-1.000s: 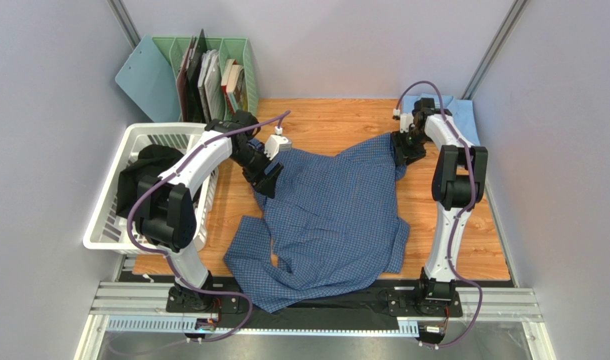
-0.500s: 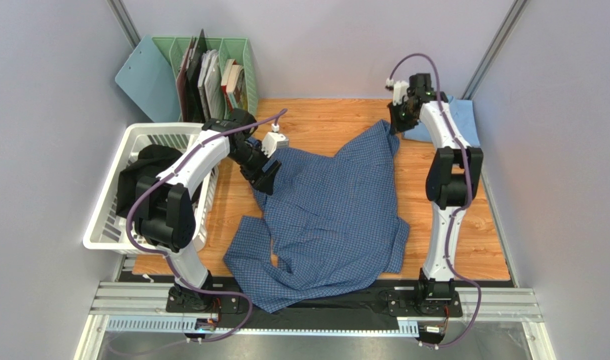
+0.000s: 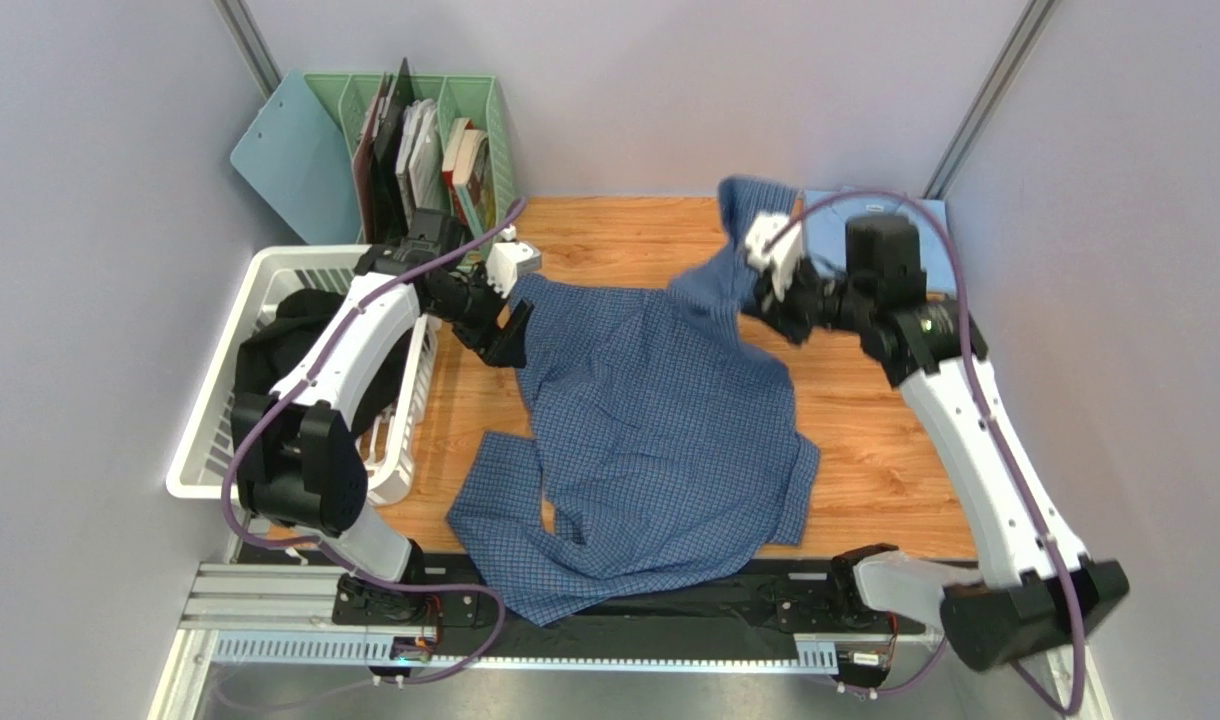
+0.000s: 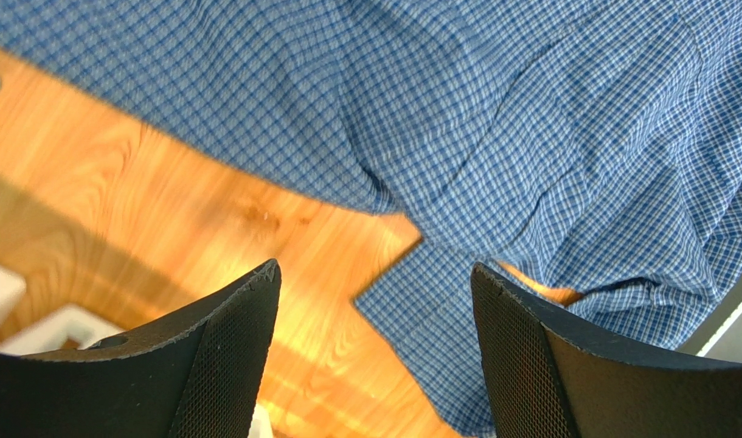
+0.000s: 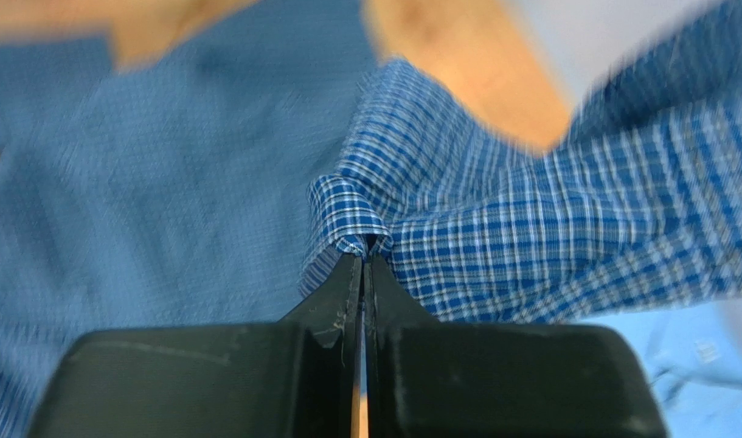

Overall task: Fold and stack the long sleeve shirts
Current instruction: Flatten the shirt out

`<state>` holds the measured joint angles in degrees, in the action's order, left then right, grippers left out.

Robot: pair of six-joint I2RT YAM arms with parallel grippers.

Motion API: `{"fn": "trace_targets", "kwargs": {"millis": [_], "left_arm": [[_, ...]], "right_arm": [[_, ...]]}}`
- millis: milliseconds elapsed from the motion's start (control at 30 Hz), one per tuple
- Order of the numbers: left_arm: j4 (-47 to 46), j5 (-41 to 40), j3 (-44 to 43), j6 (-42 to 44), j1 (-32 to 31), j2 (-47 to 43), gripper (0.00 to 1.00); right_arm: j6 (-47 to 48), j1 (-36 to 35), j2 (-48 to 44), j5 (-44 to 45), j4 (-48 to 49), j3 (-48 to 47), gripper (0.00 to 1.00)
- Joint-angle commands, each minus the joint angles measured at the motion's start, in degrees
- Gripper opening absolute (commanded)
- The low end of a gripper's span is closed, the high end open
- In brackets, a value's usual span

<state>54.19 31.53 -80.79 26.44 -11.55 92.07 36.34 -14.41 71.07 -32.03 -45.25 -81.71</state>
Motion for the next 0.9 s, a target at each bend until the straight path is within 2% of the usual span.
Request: {"fn": "trace_targets", "kwargs": {"millis": [0,100,200,367,433,533,567,633,733,867], "left_arm": [[-2.7,1.3,4.2,1.0,1.8,-4.4,0.82],[-3.0,0.7,4.5,1.8,1.8,-2.5,0.82],[-4.1,-0.1,2.0,1.5,1.8,1.3,0.81],[-2.8,-2.6,-8.7,3.2,0.1,13.1,0.78],[-3.1,-4.7,-11.3,4.1,-1.8,15.9,0.78],[-3.3,-6.6,-17.9,1.6,-2.5,21.9,0.79],[-3.0,-7.6,-22.2,1.0,-2.5,25.4,0.79],[-0.4,-7.7,-26.8,0.9,-2.6,28.9,0.78],[2.4,-9.9,-30.7,2.1,-4.1,33.2,0.74],[2.8,-14.0,-25.4,3.6,-5.9,33.4,0.68]], "right_arm": [[12.1,-3.0,-9.6,5.0,-7.7,20.1,0.0],[9.2,-3.3,-10.3,9.7,-4.4,26.4,0.0],[5.7,-2.6,-5.4,13.7,-2.6,27.6,0.0],[5.3,-0.6,3.4,18.1,-3.9,28.3,0.0],[6.1,1.5,6.9,17.1,-6.4,27.0,0.0],[6.3,1.7,8.3,11.8,-12.6,23.2,0.13],[4.9,1.7,8.2,9.9,-13.4,22.3,0.3],[2.0,2.1,8.1,9.2,-13.2,20.0,0.42],[-3.8,2.2,11.0,8.5,-12.1,18.0,0.52],[-13.4,2.2,18.9,9.9,-9.3,15.8,0.54]]}}
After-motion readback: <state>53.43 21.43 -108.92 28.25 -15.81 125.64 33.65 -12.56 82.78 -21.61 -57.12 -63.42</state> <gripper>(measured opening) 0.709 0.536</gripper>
